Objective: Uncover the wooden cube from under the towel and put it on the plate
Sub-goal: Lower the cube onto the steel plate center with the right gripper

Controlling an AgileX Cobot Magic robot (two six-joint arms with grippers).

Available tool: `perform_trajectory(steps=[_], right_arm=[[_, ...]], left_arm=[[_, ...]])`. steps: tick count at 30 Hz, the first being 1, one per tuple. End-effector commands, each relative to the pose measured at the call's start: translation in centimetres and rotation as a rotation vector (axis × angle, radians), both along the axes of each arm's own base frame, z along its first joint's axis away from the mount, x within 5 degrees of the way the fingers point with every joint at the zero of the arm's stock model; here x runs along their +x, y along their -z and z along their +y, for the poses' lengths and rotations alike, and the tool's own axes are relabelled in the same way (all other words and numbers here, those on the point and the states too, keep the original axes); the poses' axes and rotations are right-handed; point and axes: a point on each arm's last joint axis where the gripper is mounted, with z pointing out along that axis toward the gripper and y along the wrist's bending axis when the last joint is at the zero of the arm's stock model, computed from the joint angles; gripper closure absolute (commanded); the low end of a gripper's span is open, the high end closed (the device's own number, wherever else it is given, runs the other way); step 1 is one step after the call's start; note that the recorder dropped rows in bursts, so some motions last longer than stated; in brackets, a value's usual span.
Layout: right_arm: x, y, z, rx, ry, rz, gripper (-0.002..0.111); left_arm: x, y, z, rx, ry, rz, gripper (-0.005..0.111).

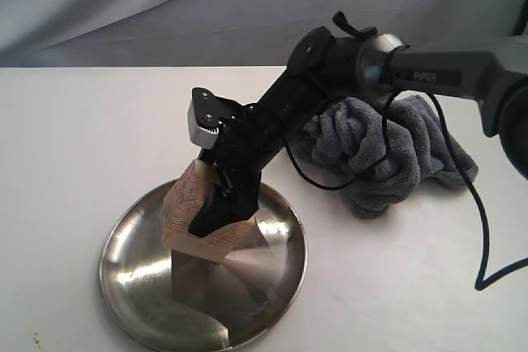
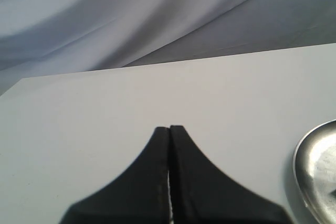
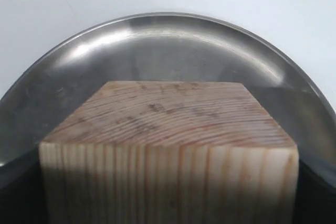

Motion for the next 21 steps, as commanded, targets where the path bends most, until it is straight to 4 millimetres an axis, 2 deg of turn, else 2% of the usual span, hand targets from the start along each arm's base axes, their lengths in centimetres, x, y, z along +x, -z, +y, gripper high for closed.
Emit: perform_trajectory(steps=[1,6,14,21], right_arm=[[-0.3,1.1,-0.3,-0.037,-0.026,0.018,0.108],[-0.4,1.3,-0.4,-0.049,-0.039,0.028,0.108],[-2.0,3.5,1.0,-0.122,-0.128,0.035,0.108],[-2.4,3.6,1.5,-0.13,-0.145,0.022,0.108]], left_arm=[[0.0,0.0,0.0,-0.005,0.002,-0.002,0.107],[0.0,0.0,0.0,-0.007,0.001,-0.003,0.107],[0.0,0.0,0.0,-0.007,0.001,-0.003,0.107],[0.0,0.0,0.0,-0.004,0.002,-0.002,0.107]])
